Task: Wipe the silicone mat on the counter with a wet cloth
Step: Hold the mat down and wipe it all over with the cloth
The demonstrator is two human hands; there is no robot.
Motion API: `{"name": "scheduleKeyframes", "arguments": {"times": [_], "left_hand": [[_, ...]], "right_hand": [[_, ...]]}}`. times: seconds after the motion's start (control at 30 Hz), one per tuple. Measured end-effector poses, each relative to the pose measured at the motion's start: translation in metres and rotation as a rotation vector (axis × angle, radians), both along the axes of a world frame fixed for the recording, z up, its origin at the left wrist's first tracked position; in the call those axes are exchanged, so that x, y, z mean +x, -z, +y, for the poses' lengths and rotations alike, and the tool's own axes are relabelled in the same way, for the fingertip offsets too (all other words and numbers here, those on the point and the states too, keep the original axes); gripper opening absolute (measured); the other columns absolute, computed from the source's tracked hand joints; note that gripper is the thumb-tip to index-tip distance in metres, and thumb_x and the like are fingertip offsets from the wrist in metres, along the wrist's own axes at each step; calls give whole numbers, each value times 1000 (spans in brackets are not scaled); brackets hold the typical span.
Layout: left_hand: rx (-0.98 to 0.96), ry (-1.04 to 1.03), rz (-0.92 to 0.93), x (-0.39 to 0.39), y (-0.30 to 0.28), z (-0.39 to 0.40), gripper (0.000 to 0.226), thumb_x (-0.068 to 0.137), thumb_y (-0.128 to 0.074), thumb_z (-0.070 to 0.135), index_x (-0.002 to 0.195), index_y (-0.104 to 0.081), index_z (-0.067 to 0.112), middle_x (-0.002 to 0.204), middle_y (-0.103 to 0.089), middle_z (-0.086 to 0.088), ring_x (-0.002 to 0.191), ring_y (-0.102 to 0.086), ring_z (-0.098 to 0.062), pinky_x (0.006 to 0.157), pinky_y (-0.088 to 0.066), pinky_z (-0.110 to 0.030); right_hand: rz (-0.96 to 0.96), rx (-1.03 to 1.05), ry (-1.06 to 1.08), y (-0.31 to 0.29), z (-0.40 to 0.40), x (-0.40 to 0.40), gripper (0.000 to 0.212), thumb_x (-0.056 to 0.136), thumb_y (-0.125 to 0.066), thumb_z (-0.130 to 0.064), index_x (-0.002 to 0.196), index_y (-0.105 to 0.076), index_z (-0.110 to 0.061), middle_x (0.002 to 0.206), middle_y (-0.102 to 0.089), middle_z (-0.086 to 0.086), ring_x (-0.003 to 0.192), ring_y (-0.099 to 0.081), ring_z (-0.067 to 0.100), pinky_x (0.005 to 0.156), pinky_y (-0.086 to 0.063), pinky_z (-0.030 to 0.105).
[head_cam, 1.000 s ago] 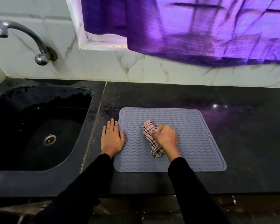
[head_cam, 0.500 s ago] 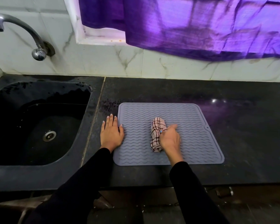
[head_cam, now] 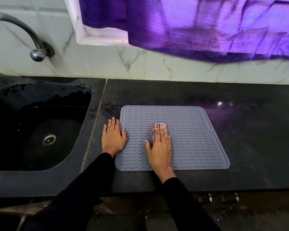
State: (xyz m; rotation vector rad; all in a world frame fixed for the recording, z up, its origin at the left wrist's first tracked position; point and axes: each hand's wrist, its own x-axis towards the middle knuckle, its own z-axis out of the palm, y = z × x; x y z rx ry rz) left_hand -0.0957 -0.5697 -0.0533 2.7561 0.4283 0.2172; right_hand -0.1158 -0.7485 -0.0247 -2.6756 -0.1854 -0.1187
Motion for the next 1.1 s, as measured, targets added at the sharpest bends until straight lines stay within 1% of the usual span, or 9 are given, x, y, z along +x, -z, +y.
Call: {"name": "scheduleKeyframes", "arguments": {"times": [0.1,0.17,0.27,0.37,0.57,0.77,0.87,0.97,1.1], "left_hand": [[6,-2,-2,0,1,0,71,84,-15,42,144,-25,6,155,-18,-11,144,-12,-22,118,-4,-38],[7,-1,3,1,1,0,71,85,-14,43,144,-25,6,155,-17,-10,144,-11,-22,118,-3,-37],[0,-4,1,0,1,0,71,85,-14,43,144,-25,6,155,-17,-10,144,-10,-21,118,-3,-37],[-7,-6,-5,0,2,0,71,84,-15,43,144,-25,6,155,-18,-10,144,-11,-21,118,-3,-38],[-5,-6,-14,0,2,0,71,84,-15,43,144,-26,7,155,-18,-10,144,-12,-21,117,-4,-37],[-18,-13,-14,2,1,-1,59,92,-25,38,141,-31,6,153,-23,-12,144,-14,-24,117,-4,-40],[-77,-28,-257,-4,-15,-8,43,91,-36,35,115,-59,8,124,-57,-13,117,-50,-26,100,-33,-39],[-524,31,-284,2,-47,-31,31,92,-51,37,74,-62,13,68,-61,1,58,-53,-8,55,-39,-20],[-1044,57,7,19,-60,-49,20,83,-67,25,72,-57,11,64,-59,-3,43,-54,-4,41,-43,-14]], "right_hand": [[-47,189,89,-4,-5,1,61,92,-55,-18,146,-29,-8,146,-41,14,134,-40,28,113,-31,35],[-44,456,272,-12,-12,11,49,89,-59,-11,137,-46,-9,121,-63,13,99,-62,24,90,-50,30],[325,1378,529,-26,-30,35,28,96,-48,-12,120,-59,-4,103,-70,13,74,-65,17,60,-54,19],[686,1885,385,-30,-46,42,27,97,-43,-21,108,-61,-5,87,-73,12,76,-71,23,67,-60,30],[827,1848,108,-23,-51,43,87,23,-94,-11,104,-63,1,94,-73,17,80,-72,24,72,-60,32],[812,1640,155,-24,-49,43,53,71,-62,7,123,-55,2,108,-67,20,78,-71,25,68,-59,28],[772,1554,168,-26,-45,44,40,76,-60,11,114,-59,-1,110,-66,23,75,-70,26,64,-59,29],[790,1550,132,-30,-40,43,38,77,-61,11,112,-60,-2,97,-71,17,74,-71,24,64,-59,30],[859,1535,12,-39,-33,36,54,64,-68,10,116,-58,-1,94,-71,15,77,-70,23,72,-58,31]]}}
